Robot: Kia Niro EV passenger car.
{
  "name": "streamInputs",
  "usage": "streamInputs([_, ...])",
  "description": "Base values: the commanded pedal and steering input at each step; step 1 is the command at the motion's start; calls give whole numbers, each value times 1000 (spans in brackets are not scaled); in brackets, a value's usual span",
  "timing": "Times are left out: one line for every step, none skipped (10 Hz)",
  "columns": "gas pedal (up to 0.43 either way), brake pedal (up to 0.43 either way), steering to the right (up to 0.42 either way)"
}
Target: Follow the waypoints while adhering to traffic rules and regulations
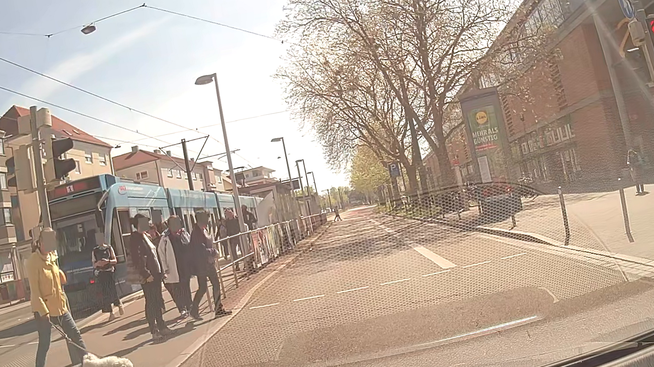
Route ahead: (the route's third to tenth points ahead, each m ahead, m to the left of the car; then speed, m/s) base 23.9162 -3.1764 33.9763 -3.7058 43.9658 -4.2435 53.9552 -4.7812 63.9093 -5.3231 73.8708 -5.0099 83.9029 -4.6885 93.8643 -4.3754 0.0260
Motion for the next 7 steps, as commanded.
streamInputs([0,189,-2])
streamInputs([0,189,-2])
streamInputs([0,189,-2])
streamInputs([0,189,-2])
streamInputs([0,189,-2])
streamInputs([0,189,-2])
streamInputs([0,189,-2])
